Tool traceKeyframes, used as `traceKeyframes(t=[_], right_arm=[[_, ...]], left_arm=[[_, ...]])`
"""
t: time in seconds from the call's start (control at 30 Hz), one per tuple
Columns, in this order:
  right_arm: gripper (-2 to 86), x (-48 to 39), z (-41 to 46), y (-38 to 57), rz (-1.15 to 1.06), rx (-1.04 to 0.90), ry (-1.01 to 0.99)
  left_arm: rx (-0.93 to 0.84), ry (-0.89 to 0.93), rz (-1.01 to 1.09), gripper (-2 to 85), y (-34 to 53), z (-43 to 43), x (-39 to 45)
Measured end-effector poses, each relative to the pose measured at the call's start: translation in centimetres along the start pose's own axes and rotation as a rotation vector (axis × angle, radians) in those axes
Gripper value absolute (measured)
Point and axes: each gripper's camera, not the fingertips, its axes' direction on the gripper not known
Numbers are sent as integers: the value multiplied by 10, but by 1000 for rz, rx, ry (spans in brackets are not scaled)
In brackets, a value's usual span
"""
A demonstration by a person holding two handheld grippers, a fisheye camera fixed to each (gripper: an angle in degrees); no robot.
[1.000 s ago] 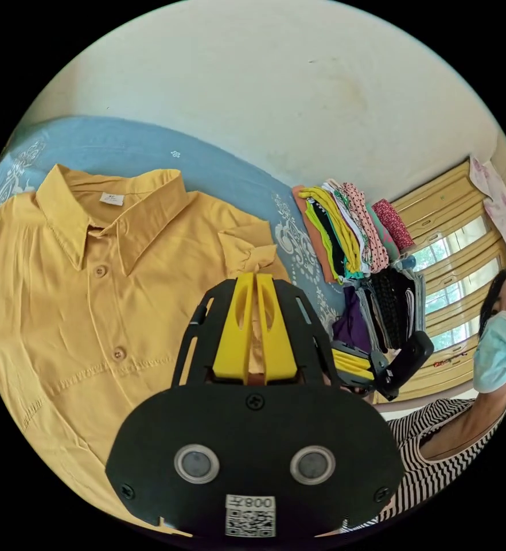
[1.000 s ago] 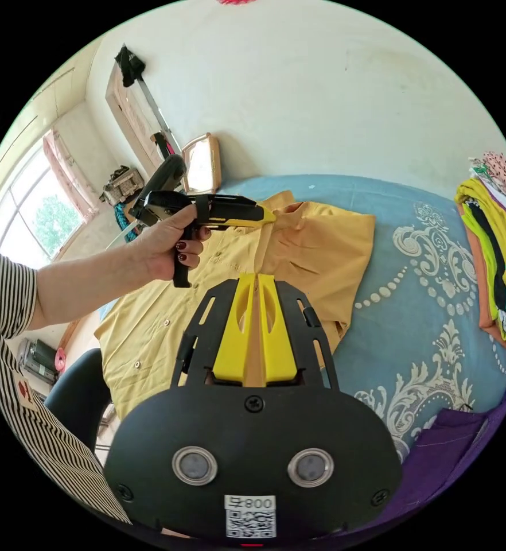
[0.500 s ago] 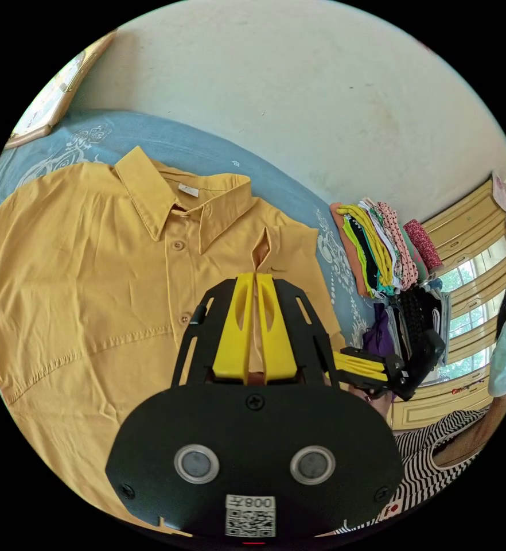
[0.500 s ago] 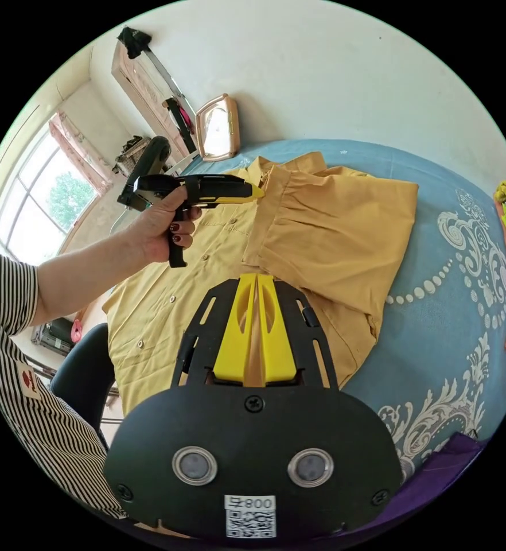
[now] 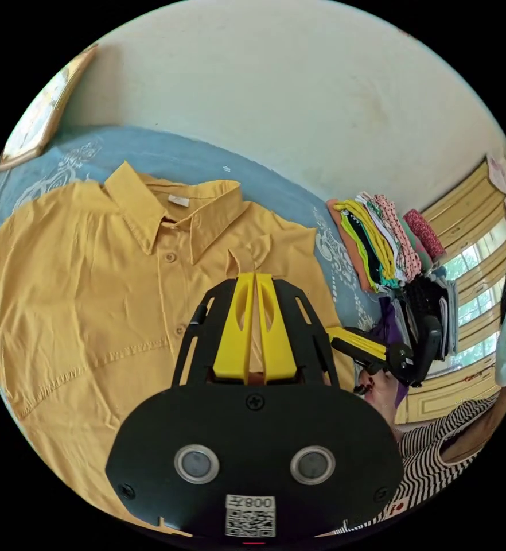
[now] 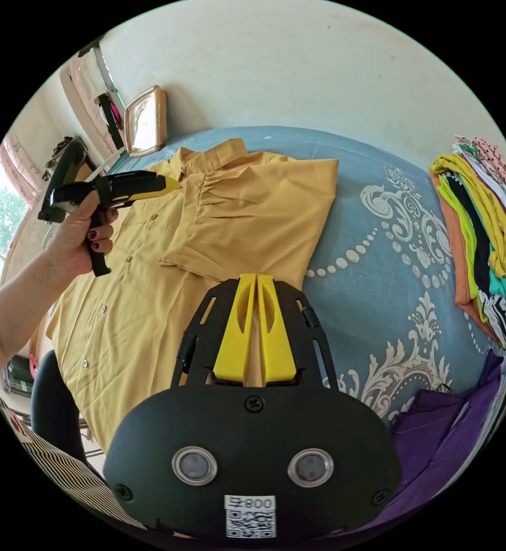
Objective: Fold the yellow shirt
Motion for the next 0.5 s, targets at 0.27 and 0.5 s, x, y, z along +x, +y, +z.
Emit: traceKeyframes(t=[0.27,0.5], right_arm=[[2,18,-9,-18,36,69,-48],[2,34,8,-40,44,-3,-63]], left_arm=[[-124,-185,73,3,0,43,-8],[-161,-239,103,3,31,49,-21]])
